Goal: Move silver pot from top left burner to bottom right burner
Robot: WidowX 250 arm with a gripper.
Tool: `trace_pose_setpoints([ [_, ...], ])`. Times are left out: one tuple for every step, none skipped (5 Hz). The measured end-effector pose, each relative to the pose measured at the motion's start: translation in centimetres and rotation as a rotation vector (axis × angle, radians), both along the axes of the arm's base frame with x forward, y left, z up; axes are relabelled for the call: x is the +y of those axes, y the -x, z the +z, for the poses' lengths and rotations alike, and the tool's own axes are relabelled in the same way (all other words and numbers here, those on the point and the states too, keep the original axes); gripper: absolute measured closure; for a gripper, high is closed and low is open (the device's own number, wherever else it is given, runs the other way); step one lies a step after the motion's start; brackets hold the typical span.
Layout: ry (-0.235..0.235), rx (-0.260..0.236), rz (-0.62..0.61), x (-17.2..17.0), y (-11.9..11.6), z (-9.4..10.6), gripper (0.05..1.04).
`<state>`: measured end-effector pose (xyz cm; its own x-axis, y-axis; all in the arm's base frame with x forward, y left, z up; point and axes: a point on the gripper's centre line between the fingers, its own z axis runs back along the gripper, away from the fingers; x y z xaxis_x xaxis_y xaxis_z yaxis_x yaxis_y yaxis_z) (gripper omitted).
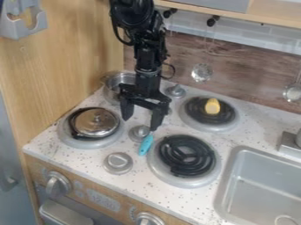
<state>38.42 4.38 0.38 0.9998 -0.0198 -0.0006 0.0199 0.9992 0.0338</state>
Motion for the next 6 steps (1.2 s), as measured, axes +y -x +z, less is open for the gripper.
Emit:
trace_pose_setpoints([
  [0.01,0.047,0.0,-0.2,0.7,-1.7,0.084],
  [0.06,0.045,0.001,0.1,0.7,-2.2,0.084],
  [0.06,0.006,0.037,2.6,-0.4,-1.4,0.084],
  [0.04,-0.074,-0.048,3.2,-1.6,-1.4,0.084],
  [-0.031,-0.239,-0.195,3.8,-2.5,0.4,0.084],
  [-0.045,-0.409,-0.3,5.7,-3.8,2.7,0.084],
])
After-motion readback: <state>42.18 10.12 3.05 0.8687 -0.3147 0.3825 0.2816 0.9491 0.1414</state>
